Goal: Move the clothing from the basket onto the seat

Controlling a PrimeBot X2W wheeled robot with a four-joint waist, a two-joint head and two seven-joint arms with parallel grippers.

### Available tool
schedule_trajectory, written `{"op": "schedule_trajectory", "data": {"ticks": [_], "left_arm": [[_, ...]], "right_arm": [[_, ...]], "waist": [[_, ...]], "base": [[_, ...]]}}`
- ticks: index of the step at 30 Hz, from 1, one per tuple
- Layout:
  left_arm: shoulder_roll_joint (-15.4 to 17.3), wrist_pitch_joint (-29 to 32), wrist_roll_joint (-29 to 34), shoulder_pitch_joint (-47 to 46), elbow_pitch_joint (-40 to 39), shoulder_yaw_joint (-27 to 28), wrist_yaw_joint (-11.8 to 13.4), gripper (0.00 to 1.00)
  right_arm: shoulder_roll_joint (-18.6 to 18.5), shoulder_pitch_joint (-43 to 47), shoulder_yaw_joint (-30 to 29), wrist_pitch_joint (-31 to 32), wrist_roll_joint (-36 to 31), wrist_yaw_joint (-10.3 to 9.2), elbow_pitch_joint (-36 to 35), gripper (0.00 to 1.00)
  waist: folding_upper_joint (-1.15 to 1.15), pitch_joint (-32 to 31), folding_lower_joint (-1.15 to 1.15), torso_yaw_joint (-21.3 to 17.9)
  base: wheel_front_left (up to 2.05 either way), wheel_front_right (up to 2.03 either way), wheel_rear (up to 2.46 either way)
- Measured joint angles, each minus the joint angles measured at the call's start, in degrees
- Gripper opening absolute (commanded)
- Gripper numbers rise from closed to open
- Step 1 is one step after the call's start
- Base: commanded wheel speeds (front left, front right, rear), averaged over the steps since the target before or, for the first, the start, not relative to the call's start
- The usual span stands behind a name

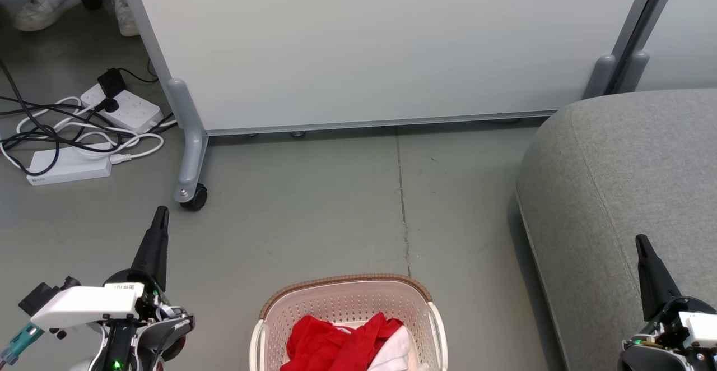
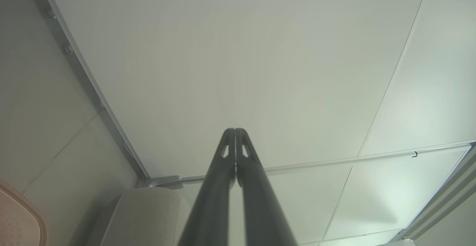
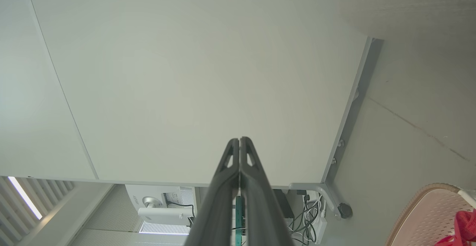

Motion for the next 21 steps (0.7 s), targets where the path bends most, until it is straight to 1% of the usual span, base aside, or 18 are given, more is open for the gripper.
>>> {"op": "schedule_trajectory", "data": {"ticks": [5, 6, 11, 21], "left_arm": [[-0.1, 0.0, 0.1, 0.4, 0.5, -0.1, 0.0, 0.0], [-0.3, 0.0, 0.1, 1.0, 1.1, -0.2, 0.0, 1.0], [-0.8, -0.5, 0.2, 3.3, 2.7, -0.4, 0.0, 1.0], [-0.8, -3.7, 2.5, 3.3, 2.4, -0.4, -0.1, 1.0]], "right_arm": [[0.4, 0.2, 0.2, 0.0, 0.0, -0.02, 0.5, 0.0], [0.8, 0.5, 0.5, 0.0, 0.0, -0.02, 0.9, 1.0], [2.4, 1.6, 1.0, 0.1, -0.3, -0.19, 2.2, 1.0], [4.2, 1.1, -1.2, 0.1, -5.3, -0.19, 2.3, 1.0]], "waist": [[0.0, 0.0, 0.0, 0.0], [0.0, 0.0, 0.0, 0.0], [0.0, 0.0, 0.0, 0.0], [0.0, -0.2, 0.0, -0.2]], "base": [[0.0, 0.0, 0.0], [0.0, 0.0, 0.0], [0.0, 0.0, 0.0], [0.0, 0.0, 0.0]]}}
